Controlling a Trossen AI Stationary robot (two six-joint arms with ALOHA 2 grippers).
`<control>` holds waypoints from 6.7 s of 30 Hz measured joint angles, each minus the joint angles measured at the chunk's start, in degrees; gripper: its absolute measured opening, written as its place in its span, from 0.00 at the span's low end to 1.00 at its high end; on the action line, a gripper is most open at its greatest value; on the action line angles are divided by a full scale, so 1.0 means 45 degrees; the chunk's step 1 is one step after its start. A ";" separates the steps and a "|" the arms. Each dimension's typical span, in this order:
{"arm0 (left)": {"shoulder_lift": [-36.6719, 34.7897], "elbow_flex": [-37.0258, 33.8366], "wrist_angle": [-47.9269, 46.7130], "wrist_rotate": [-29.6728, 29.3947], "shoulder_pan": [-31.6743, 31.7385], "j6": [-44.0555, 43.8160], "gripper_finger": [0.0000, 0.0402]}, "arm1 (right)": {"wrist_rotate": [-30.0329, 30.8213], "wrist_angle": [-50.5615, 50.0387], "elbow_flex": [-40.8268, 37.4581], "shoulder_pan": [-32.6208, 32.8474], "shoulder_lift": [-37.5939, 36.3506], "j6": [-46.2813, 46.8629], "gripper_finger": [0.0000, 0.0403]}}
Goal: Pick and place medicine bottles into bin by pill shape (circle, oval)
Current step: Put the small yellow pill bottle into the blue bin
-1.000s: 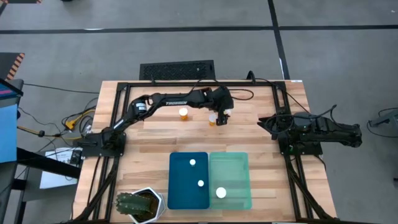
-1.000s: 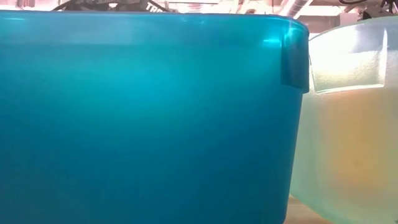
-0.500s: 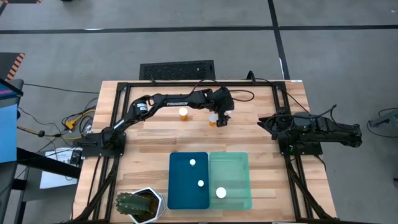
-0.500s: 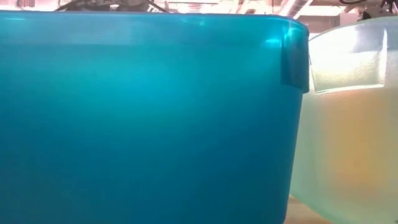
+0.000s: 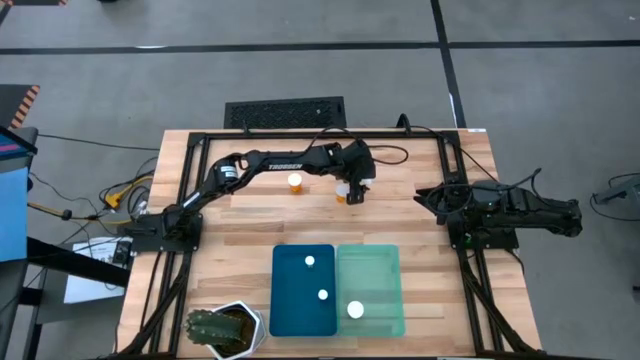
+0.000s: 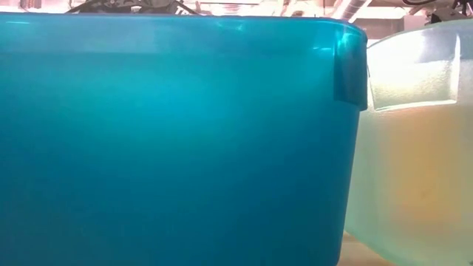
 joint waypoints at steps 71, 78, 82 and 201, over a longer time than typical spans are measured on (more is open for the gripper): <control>-1.0302 -0.7235 -0.6286 -0.8362 -0.9505 -1.2877 0.32 | -0.0175 -0.0071 -0.0002 0.0015 -0.0005 0.0044 0.45; -1.0292 -1.1467 -0.1554 -0.7381 -0.9010 -1.3588 0.32 | -0.0175 -0.0078 -0.0002 0.0015 -0.0001 0.0044 0.46; -1.0297 -1.2530 -0.0858 -0.7170 -0.8913 -1.3966 0.32 | -0.0175 -0.0078 -0.0002 0.0015 -0.0003 0.0044 0.45; -0.7004 -1.0637 0.1195 -0.7121 -1.0168 -1.1307 0.32 | -0.0228 -0.0035 -0.0002 0.0018 -0.0002 0.0231 0.45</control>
